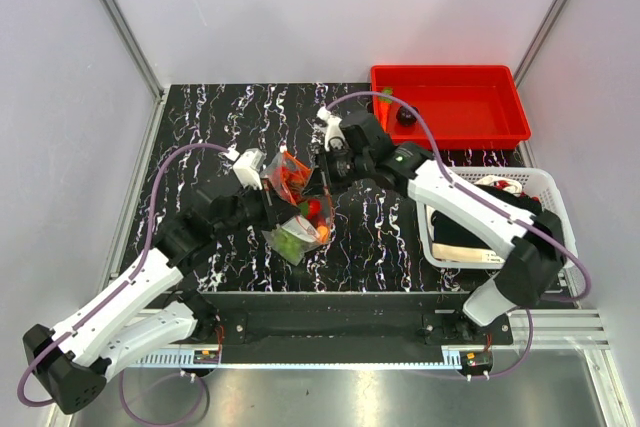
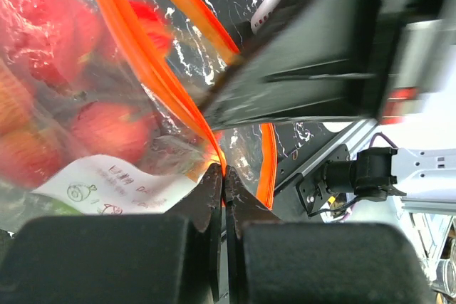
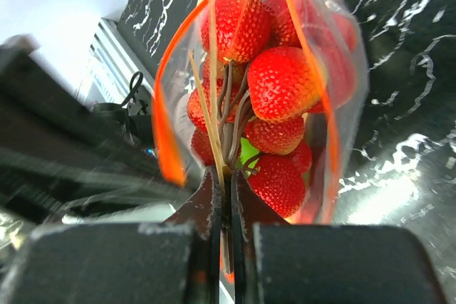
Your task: Open the zip-top bag and remove the fake food
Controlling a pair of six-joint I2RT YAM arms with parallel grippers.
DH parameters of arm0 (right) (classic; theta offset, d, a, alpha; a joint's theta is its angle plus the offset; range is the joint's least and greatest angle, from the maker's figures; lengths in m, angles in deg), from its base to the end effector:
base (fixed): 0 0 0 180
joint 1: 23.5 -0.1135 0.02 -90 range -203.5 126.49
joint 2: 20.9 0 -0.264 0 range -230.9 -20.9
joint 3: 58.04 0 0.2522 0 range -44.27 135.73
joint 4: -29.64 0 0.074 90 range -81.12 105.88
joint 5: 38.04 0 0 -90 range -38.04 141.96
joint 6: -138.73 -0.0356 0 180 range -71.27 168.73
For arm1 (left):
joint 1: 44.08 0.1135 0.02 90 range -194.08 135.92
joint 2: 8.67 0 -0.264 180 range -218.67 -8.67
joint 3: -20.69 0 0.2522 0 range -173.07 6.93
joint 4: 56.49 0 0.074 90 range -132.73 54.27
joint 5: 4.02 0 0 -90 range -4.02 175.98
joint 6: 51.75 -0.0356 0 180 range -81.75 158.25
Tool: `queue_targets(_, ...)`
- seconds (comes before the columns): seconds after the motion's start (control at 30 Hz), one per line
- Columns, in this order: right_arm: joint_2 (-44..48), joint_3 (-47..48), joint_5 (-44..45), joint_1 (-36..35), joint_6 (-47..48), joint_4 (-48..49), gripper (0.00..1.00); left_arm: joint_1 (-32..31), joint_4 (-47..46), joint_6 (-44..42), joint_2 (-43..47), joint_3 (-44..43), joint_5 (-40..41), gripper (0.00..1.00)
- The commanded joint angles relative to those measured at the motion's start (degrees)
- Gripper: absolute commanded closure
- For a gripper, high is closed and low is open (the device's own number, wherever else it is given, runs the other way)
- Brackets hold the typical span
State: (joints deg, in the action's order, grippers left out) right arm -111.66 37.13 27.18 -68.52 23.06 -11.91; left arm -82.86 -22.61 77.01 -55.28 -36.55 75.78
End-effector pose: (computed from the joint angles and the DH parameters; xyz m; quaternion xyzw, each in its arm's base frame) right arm 0.2437 0.2650 0.3327 -0.2411 0.8461 0.4082 0.2435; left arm 0.1416 -0.1218 0.3088 0.0490 0.8318 -0.4010 0.3807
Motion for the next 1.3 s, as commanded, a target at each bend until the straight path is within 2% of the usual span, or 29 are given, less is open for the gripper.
queue_targets(0.0, 7.43, 2.44, 3.85, -0.43, 2.9, -1.73, 1.0, 0.11, -1.22, -1.59, -0.06, -0.81, 1.85, 1.0)
queue_targets(0.27, 11.65, 4.9, 5.44, 1.07, 4.05, -4.64, 1.0, 0.64, 0.62, -2.29, 0.99, -1.16, 3.25, 1.0)
queue_targets(0.47, 12.54, 8.85, 3.6, 5.2, 5.01, -6.22, 1.0, 0.9, 0.98, -2.73, 0.21, -1.51, 3.43, 1.0)
queue_targets(0.6, 12.54, 10.96, 3.51, 8.71, 6.07, -7.54, 1.0, 1.17, 0.97, -3.25, -0.41, -2.48, 3.43, 1.0)
queue_targets(0.73, 12.1, 11.67, 3.24, 15.72, 7.12, -7.63, 1.0, 1.52, 1.33, -3.69, -0.5, -3.45, 3.25, 1.0)
queue_targets(1.0, 4.11, 14.92, 14.3, 28.48, 14.33, -6.67, 1.0, 1.87, 1.59, -3.96, -1.2, -4.85, 1.41, 1.0)
queue_targets(1.27, -10.99, 19.92, 16.6, 41.58, 17.05, -1.4, 1.0, 1.78, 0.27, -4.22, -0.5, -3.45, -0.44, 1.0)
